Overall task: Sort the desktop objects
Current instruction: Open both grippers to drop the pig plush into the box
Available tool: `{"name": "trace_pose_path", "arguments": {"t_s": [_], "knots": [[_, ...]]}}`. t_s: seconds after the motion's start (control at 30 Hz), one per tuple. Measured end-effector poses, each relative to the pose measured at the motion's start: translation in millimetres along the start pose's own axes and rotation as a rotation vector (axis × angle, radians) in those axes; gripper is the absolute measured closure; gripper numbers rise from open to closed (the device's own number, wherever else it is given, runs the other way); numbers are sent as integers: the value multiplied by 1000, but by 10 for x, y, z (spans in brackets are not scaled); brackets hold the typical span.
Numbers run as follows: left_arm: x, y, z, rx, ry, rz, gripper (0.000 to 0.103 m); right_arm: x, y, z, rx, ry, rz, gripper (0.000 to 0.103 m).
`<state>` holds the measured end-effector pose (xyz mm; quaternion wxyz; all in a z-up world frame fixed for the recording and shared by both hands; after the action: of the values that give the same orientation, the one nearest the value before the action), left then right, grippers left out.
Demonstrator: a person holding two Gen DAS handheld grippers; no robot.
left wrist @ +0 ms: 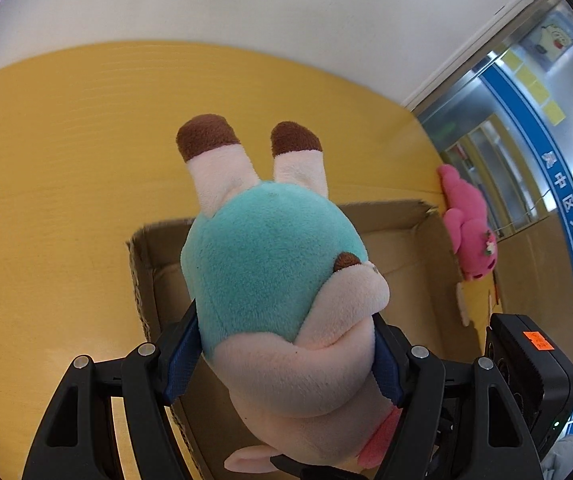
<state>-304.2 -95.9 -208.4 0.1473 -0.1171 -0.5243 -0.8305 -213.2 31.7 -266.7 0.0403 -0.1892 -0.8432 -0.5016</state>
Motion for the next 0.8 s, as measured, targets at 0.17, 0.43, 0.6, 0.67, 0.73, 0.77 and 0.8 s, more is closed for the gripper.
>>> {"name": "trace_pose_path", "arguments": {"t_s": [0.17, 0.43, 0.6, 0.67, 0.73, 0.77, 0.8], "knots": [[-82, -336, -171, 58, 13, -67, 26, -268, -379, 166, 46, -83, -47, 47], [-123, -485, -232, 158, -84, -167, 21, -594, -745, 215, 166, -139, -74, 44], [-132, -321, -251, 196, -83, -169, 21, -898, -791, 151, 178, -112, -99, 32], [-109, -105, -258, 201, -77, -119, 20, -1000, -712, 136, 181, -113, -86, 32], [-104, 122, -285, 202, -62, -73, 20, -1115, -540, 115, 197, -115, -54, 31], [-112, 246, -300, 198, -50, -53, 19, -1203, -392, 98, 208, -104, -32, 31], [-130, 339, -320, 188, -36, -36, 19, -1265, -304, 90, 215, -95, -22, 31]]}}
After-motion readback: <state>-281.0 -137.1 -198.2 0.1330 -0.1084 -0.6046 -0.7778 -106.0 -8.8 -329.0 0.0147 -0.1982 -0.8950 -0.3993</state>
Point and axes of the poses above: each gripper's, at about its wrist camera, not at the fingertips, and y roughly against the way its jaws point, z to its right, x to its top, the point moved 7 cm from there along -y, roughly the way its jaws point, and after that the axes turned 3 degrees about -z, right-handed, at the moved point
